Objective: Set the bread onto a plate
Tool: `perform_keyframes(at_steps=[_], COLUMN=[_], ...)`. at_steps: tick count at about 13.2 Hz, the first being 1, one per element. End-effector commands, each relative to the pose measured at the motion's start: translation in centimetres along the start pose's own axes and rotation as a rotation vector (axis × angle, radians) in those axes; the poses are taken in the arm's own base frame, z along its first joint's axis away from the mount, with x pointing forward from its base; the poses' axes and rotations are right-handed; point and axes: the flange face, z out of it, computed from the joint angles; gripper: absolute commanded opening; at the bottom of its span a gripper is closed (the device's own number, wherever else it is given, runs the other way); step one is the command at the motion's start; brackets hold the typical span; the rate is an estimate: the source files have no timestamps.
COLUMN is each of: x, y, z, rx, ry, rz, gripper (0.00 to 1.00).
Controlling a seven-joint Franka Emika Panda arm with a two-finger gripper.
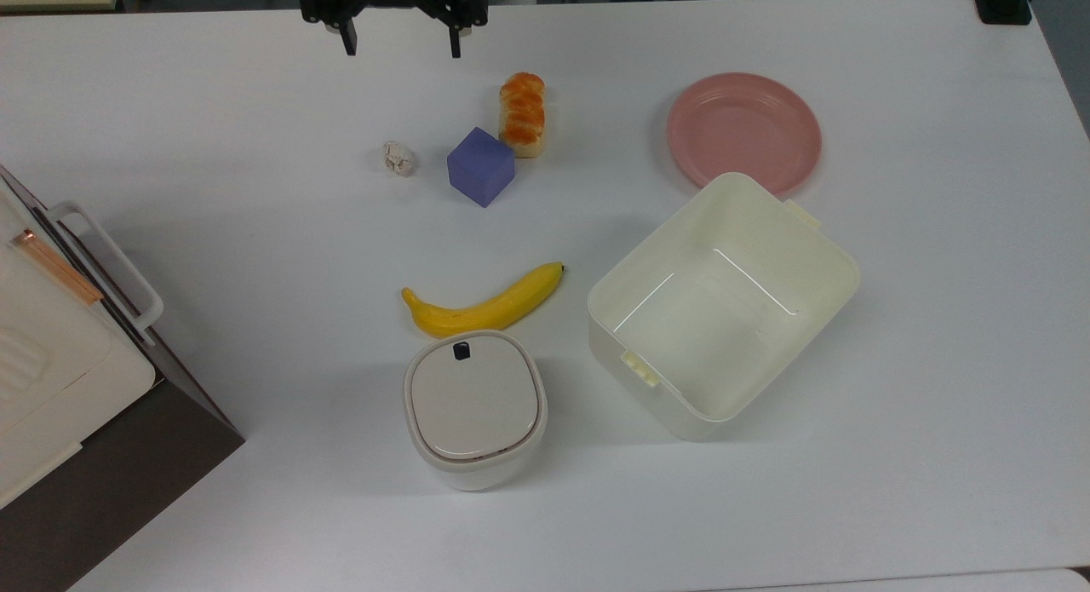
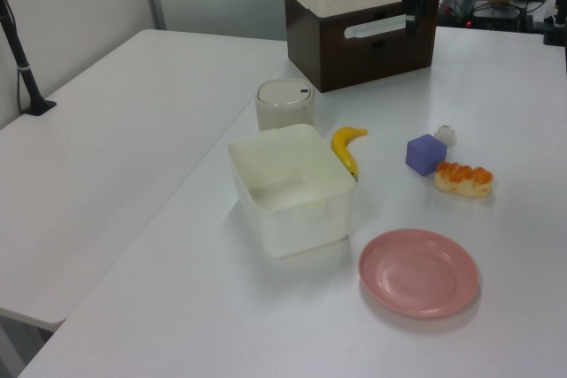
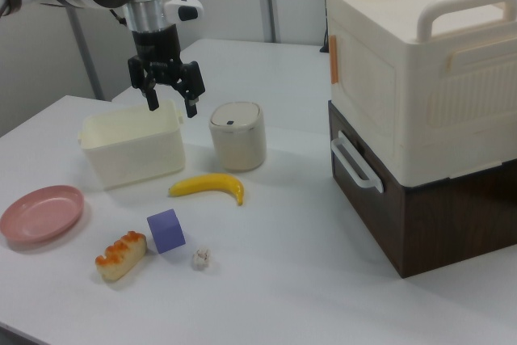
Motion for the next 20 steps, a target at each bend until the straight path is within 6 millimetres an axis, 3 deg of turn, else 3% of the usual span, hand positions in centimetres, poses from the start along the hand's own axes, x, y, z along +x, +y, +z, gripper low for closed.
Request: perform_keyframes(at_steps=[1,7,20], x=[-0.24,-0.43,-0.24], y=[-0.41,-0.11,-0.17], z=[-0.07,-0.69,-0.73], rx=[0.022,0.069,0.068], ry=[0.000,0.012,0.021], rz=[0.034,-0.078,0.020], gripper=[1.00,1.00,1.00])
